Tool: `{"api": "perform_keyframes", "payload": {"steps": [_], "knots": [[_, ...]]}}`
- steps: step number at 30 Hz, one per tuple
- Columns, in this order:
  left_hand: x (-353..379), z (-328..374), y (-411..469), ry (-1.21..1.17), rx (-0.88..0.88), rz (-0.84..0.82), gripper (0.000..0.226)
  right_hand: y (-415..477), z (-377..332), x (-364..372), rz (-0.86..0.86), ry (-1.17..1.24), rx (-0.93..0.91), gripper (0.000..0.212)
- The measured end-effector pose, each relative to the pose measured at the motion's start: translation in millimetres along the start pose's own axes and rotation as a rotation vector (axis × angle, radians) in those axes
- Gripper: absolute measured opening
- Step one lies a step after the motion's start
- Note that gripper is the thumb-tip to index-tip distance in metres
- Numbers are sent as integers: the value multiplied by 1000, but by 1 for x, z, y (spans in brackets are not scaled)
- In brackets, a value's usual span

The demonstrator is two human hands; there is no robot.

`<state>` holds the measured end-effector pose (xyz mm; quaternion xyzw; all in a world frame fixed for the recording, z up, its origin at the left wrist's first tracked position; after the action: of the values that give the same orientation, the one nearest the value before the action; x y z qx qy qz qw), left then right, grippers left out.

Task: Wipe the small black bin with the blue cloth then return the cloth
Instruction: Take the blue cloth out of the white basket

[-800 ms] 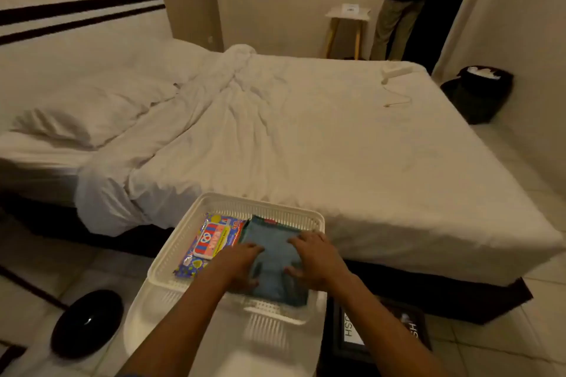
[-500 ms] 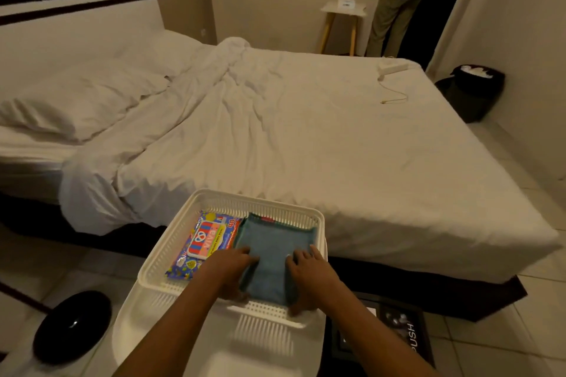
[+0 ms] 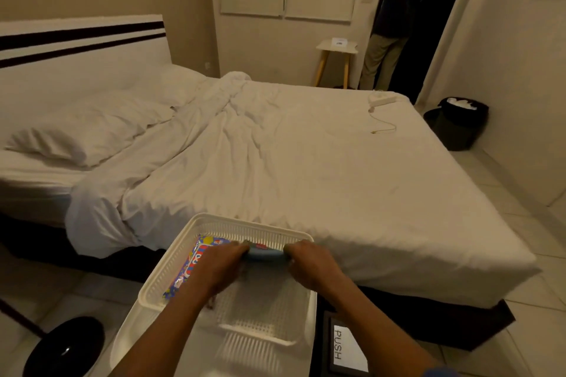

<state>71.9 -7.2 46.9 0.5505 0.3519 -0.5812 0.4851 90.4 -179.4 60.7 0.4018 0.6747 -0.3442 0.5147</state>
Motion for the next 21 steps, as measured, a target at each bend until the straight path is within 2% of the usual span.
{"api": "perform_keyframes", "payload": {"steps": [3, 7, 10, 13, 17, 21], "knots": [[-45, 7, 19, -48, 25, 111, 23, 8, 12, -47, 111, 76, 44, 18], [-95, 31, 39, -127, 61, 150, 37, 3, 26, -111, 225, 167, 25, 15], [-117, 59, 48, -243, 146, 159, 31, -14, 40, -149, 263, 205, 32, 13], [-131, 93, 50, -344, 202, 89, 7, -42, 58, -167, 251, 186, 36, 18], [-140, 126, 53, -375, 178, 95, 11, -91, 86, -170, 179, 65, 50, 17], [-130, 164, 52, -363, 179, 57, 19, -137, 128, -167, 127, 45, 125, 10]]}}
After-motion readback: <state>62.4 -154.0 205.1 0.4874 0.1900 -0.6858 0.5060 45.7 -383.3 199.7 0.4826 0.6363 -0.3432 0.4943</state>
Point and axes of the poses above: each hand's wrist, its own y-axis towards the middle knuckle, its own x-axis out of the palm, z = x × y, the point moved 7 cm from there along y, towards the middle knuckle, and after that the axes turned 4 degrees about x, right-handed, at the moved point
